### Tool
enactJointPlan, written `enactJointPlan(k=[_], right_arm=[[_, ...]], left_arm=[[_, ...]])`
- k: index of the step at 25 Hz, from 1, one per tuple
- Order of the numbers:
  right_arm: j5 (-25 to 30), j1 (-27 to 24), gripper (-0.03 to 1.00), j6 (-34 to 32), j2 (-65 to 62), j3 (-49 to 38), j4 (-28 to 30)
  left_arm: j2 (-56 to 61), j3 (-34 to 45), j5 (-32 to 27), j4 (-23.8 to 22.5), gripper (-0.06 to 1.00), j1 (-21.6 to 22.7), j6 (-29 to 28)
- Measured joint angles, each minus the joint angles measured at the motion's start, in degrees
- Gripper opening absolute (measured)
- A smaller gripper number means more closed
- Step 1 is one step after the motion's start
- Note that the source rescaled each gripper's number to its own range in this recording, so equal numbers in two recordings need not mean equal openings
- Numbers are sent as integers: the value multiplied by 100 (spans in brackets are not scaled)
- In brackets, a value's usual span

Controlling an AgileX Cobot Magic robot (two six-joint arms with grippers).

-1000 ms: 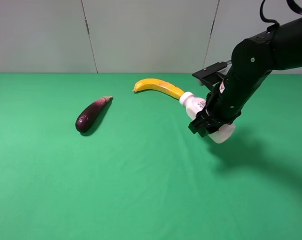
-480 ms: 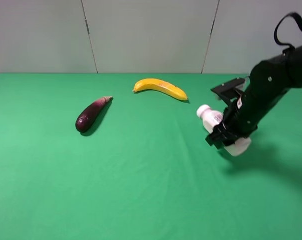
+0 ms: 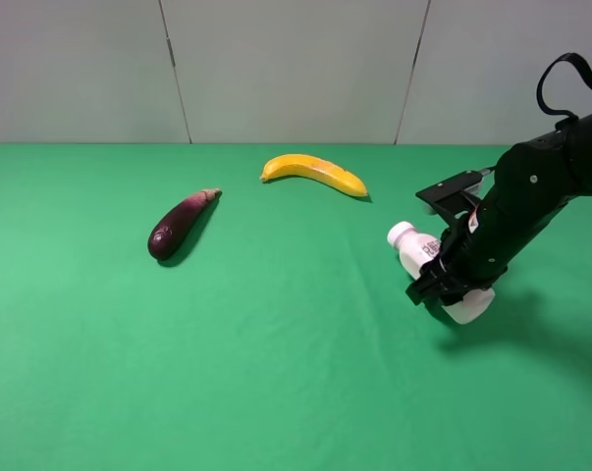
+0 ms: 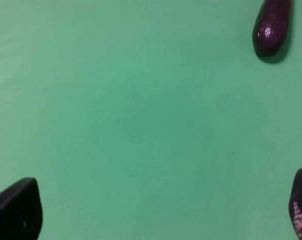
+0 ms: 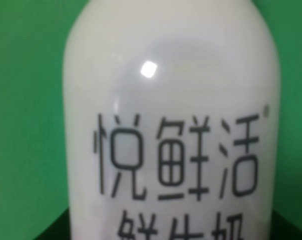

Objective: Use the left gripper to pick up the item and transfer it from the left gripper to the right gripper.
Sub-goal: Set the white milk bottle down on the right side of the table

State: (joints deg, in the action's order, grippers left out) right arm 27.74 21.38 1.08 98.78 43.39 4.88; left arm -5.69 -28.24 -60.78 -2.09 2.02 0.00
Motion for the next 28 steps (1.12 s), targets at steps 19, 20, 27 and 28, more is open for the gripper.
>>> enactJointPlan(k=[19, 20, 27, 28], right_arm=[[-94, 0, 100, -21, -9, 0, -44], [-94, 0, 100, -21, -9, 0, -45], [-32, 0, 100, -21, -9, 49, -50], [30, 0, 100, -21, -9, 112, -50]], left_arm=[[0, 0, 0, 0, 97, 0, 0], [0, 0, 0, 0, 97, 0, 0], [0, 0, 6, 0, 97, 0, 0], [0, 0, 6, 0, 97, 0, 0]])
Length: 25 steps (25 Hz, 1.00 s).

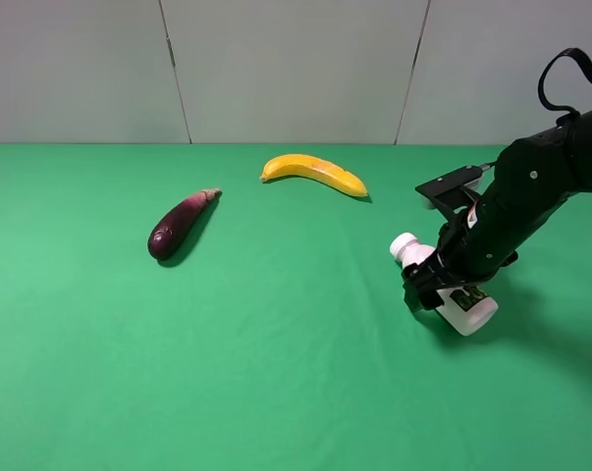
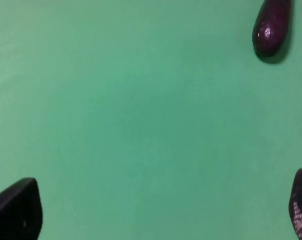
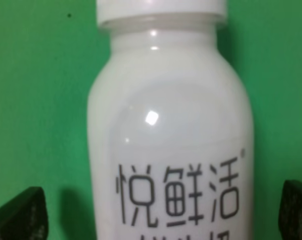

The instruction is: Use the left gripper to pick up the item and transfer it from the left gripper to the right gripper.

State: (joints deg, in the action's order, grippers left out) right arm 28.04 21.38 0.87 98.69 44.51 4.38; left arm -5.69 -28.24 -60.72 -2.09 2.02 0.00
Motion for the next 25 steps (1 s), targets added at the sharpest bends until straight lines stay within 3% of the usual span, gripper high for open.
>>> enactJointPlan(k=[14, 25], right_arm=[[2090, 0, 100, 0, -9, 1227, -322], [2573, 5, 100, 0, -1300, 1261, -486]], left_arm=[[0, 0, 0, 0, 97, 0, 0], [0, 0, 0, 0, 97, 0, 0]])
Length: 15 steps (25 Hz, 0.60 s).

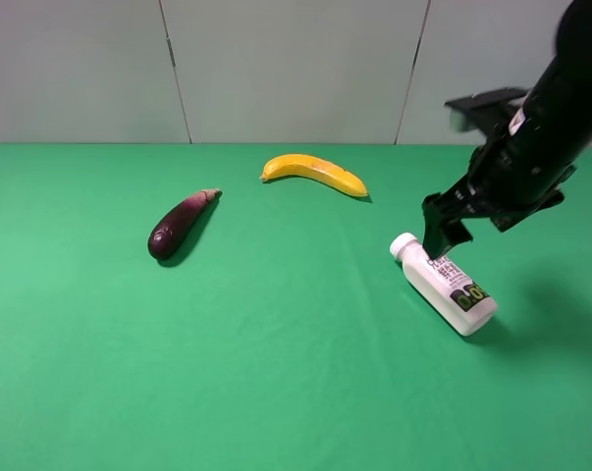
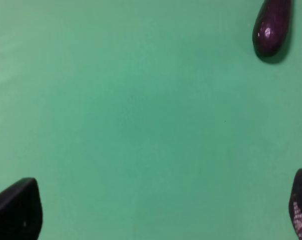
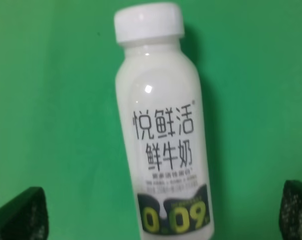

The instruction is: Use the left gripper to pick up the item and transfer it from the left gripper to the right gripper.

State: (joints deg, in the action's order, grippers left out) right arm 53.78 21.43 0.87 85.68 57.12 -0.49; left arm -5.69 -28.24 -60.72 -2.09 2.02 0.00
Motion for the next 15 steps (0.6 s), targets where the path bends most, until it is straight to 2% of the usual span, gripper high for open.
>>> enactJointPlan(k=[10, 15], right_arm=[[403, 0, 100, 0, -1796, 0, -19], [433, 0, 100, 0, -2609, -219, -19]], left_arm=[[0, 0, 0, 0, 97, 0, 0], [0, 0, 0, 0, 97, 0, 0]])
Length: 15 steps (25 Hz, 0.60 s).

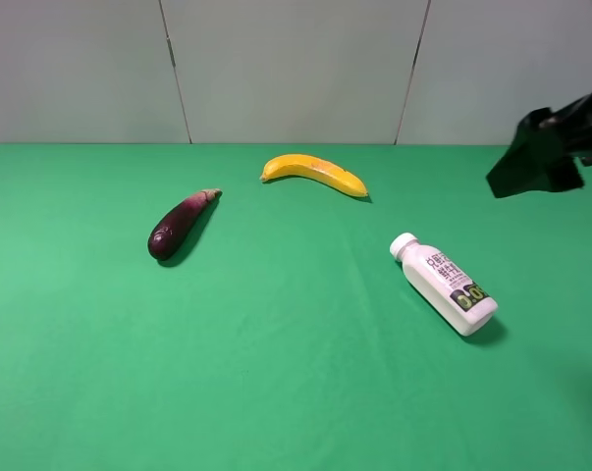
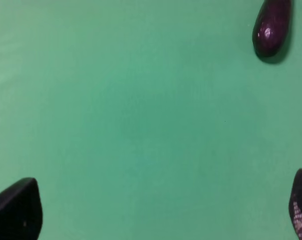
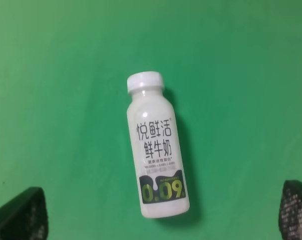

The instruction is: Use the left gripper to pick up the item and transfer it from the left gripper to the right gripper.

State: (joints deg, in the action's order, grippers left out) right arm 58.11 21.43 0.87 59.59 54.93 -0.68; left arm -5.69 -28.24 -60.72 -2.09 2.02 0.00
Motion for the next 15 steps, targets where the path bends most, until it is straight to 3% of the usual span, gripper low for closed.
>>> enactJointPlan(k=[15], right_arm=[[17, 0, 100, 0, -3057, -1704, -23]], left_arm=[[0, 0, 0, 0, 97, 0, 0]])
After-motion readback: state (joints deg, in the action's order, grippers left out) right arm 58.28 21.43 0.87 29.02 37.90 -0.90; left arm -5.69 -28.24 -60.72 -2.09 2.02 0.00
